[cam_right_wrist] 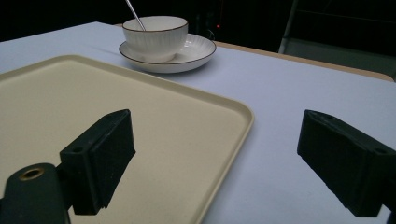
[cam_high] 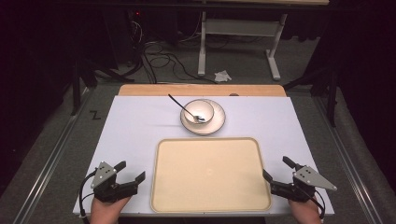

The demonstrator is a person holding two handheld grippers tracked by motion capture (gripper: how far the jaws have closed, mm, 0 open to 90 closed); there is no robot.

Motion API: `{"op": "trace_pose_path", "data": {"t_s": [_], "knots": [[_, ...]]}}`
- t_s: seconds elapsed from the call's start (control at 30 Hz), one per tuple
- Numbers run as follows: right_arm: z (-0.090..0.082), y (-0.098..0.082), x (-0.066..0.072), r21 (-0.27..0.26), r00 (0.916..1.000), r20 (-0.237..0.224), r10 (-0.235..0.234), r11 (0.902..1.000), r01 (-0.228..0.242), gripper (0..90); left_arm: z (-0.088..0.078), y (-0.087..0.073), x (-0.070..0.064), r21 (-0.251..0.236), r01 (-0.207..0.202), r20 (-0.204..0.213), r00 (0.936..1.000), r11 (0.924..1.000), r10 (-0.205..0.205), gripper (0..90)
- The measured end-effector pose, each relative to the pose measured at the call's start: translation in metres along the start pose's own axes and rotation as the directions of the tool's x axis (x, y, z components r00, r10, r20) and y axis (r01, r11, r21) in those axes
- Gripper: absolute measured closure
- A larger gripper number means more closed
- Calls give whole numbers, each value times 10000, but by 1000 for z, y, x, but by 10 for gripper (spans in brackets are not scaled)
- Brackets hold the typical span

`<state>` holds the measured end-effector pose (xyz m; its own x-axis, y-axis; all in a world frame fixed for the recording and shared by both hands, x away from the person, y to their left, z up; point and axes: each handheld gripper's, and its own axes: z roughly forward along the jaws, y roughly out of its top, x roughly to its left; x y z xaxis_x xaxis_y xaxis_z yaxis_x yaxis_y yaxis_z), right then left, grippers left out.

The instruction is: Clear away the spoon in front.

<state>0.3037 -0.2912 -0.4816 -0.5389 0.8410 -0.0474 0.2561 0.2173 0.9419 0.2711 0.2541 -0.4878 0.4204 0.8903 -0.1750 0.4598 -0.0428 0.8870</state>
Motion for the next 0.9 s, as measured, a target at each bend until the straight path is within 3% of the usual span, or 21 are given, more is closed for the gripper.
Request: {"op": "trace_pose_path", "data": {"t_s": [0.27,0.47,0.77,0.9], "knots": [[-1,-4,-6,-42,10000,11,69,10000,-69,118,4,10,0,-157,192,-35,9998,9997,-192,132],[-6,-5,-7,-128,10000,-2,-9,9999,9,119,12,22,-2,-192,-10,-8,10000,9998,10,134],[-9,-7,-7,-46,9999,124,-11,10000,12,124,44,53,-14,-164,-298,310,9991,9994,303,135],[-8,-7,-5,40,10000,-23,-46,10000,46,127,60,63,-16,-77,-429,387,9983,9990,432,136]]}}
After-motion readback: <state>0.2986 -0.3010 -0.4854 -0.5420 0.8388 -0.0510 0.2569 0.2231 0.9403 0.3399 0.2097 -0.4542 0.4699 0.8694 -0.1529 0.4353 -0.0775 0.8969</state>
